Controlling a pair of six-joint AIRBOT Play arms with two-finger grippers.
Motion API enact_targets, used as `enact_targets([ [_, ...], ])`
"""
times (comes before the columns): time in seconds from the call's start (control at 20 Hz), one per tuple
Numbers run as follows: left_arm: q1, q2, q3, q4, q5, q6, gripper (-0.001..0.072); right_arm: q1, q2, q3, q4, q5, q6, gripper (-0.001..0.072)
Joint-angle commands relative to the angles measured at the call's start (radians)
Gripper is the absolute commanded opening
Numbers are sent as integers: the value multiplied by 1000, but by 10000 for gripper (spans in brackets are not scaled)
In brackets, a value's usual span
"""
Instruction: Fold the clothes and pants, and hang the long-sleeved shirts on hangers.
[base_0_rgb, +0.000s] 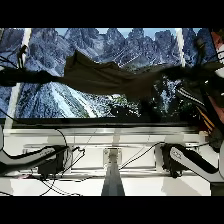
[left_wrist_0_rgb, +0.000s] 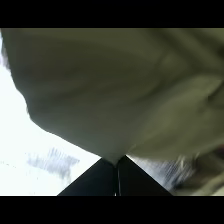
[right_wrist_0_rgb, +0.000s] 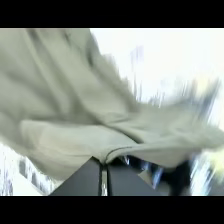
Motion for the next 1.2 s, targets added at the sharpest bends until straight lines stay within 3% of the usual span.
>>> enact_targets([
  [0.0,25,99,105,-126,5,-7,14,0,126,192,38,-5,13,11],
  [0.15,88,244,234,-237,95,-7,15,0,245,321,38,-61,18,11],
  [0.35,191,475,255,-396,382,-6,15,1,402,415,37,-196,25,11],
  [0.6,238,702,255,-393,571,22,15,1,554,431,39,-222,55,11],
  [0.8,238,780,255,-357,711,61,14,1,581,429,36,-231,175,11],
  [0.95,237,711,255,-239,634,11,13,1,488,426,-2,-230,324,10],
  [1.15,203,446,255,-216,220,-33,14,2,220,426,-6,-74,483,11],
])
